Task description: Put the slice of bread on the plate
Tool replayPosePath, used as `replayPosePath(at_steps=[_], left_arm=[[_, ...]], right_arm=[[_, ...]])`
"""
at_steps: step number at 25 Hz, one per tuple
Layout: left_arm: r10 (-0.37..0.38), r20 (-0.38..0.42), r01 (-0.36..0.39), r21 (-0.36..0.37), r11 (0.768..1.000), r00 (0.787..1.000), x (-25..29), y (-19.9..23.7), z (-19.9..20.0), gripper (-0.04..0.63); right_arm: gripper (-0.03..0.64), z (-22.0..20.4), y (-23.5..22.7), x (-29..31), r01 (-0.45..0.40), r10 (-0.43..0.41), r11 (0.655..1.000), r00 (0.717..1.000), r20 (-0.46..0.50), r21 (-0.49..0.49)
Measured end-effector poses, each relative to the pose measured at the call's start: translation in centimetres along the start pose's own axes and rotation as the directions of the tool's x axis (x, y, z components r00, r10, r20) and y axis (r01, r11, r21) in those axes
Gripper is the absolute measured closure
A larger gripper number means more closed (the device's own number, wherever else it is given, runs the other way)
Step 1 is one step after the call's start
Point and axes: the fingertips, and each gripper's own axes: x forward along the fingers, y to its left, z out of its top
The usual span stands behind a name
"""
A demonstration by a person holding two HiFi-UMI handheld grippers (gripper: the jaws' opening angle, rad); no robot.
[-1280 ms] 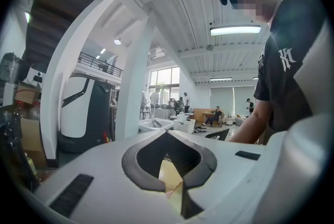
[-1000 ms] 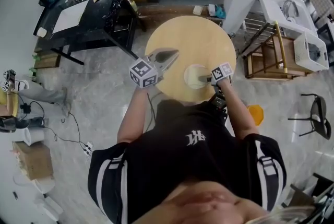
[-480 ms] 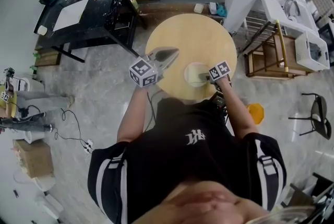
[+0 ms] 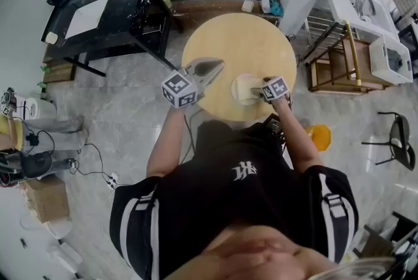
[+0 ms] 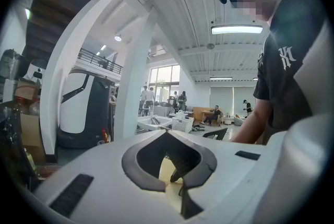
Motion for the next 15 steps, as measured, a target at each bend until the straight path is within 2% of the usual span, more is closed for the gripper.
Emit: replayPosePath(at_steps=[4, 8, 10, 12, 13, 15], left_arm=[[-0.003, -0.005, 0.003, -0.021, 1.000, 1.000, -0.3, 0.0, -0.1, 0.580], [-0.018, -0.009, 0.018, -0.031, 0.999, 1.000, -0.1, -0.1, 1.3, 0.580], [-0.030, -0.008, 0.030, -0.023, 0.999, 1.000, 0.2, -0.3, 2.7, 0.581], [-0.042, -0.003, 0.042, -0.007, 0.999, 0.999, 0.5, -0.3, 4.4, 0.580], [-0.048, 0.000, 0.048, 0.004, 0.999, 0.999, 0.6, -0.3, 5.2, 0.580], [-0.060, 0.007, 0.060, 0.026, 0.998, 0.998, 0.8, -0.4, 6.6, 0.581]], right_arm=[[0.236, 3.1, 0.7, -2.6, -0.017, 0.017, 1.000, 0.990, 0.140, -0.001], [0.236, 8.5, 1.2, -8.3, 0.004, 0.009, 0.999, 0.954, 0.299, -0.045], [0.250, 11.1, 1.7, -11.5, 0.021, 0.006, 0.997, 0.929, 0.369, -0.069], [0.334, 13.6, 2.6, -15.0, 0.045, 0.007, 0.993, 0.896, 0.444, -0.108], [0.341, 14.8, 3.2, -16.6, 0.058, 0.011, 0.990, 0.877, 0.480, -0.130], [0.399, 16.9, 4.5, -19.7, 0.081, 0.024, 0.983, 0.837, 0.547, -0.168]])
